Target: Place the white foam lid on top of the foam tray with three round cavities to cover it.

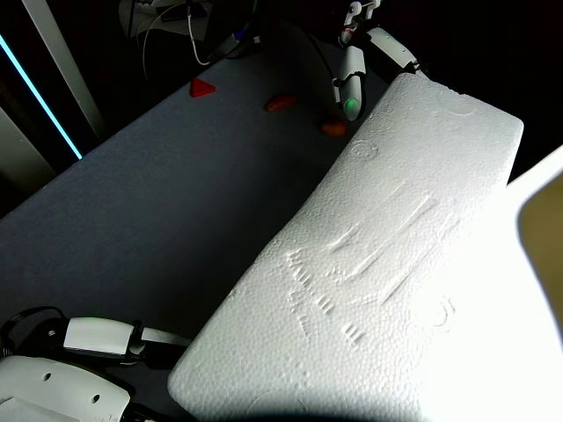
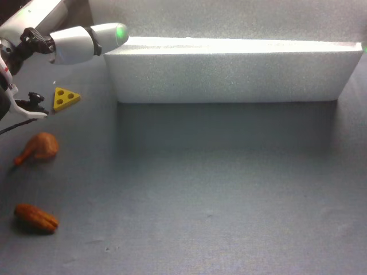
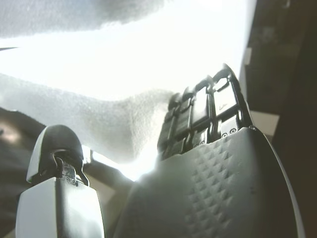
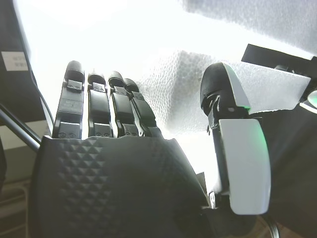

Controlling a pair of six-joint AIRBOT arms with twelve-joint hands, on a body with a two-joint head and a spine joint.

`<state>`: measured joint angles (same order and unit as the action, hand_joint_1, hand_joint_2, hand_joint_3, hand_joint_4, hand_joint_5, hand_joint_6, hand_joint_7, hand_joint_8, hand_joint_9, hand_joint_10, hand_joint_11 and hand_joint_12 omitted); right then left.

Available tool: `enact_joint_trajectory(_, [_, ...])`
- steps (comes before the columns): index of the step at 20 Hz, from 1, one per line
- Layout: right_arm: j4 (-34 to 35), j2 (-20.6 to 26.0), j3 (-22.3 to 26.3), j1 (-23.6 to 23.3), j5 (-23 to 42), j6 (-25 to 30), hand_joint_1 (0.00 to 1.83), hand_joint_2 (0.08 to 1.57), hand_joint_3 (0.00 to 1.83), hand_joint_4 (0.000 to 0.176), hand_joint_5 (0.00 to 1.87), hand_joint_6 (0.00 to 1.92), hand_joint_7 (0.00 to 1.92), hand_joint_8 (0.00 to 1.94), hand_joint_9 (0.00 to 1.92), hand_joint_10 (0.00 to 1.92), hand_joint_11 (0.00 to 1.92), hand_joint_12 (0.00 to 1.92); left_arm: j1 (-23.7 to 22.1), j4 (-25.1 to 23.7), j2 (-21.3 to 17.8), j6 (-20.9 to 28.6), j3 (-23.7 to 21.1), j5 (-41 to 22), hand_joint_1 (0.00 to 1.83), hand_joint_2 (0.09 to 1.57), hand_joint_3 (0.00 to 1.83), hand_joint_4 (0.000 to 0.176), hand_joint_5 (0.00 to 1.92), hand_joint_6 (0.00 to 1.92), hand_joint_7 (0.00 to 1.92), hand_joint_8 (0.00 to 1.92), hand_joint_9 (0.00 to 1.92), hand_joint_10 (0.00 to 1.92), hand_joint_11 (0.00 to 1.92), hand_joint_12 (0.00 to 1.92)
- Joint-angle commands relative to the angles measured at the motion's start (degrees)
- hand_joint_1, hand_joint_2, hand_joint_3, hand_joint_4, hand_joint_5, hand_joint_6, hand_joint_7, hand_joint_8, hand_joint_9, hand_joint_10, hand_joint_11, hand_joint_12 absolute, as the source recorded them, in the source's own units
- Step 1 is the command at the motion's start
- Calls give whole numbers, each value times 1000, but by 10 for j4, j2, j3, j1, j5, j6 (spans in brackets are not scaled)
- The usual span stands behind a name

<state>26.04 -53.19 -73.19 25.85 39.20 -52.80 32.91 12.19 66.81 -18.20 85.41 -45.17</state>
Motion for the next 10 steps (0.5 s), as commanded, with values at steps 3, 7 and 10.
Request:
enact_joint_trajectory(3, [-17, 4, -8, -13, 61, 2, 506, 1244, 2, 0, 0, 0, 0, 0, 0, 0, 0, 307, -11, -19, 1, 0, 7, -51, 464, 1034, 0, 0, 113, 3, 0, 0, 0, 0, 31, 18])
enact_joint_trajectory(7, [-17, -1, -14, -19, 50, 1, 481, 1234, 0, 0, 0, 0, 0, 0, 0, 0, 0, 252, -19, -29, 1, -3, 12, -29, 469, 1065, 0, 0, 113, 2, 23, 1, 0, 0, 0, 436])
enact_joint_trajectory(10, [-17, -3, -15, -28, 38, -15, 479, 1238, 1, 0, 0, 0, 0, 0, 0, 0, 0, 391, -21, -35, 0, -4, 15, -13, 451, 1072, 0, 0, 111, 0, 17, 1, 0, 0, 0, 415])
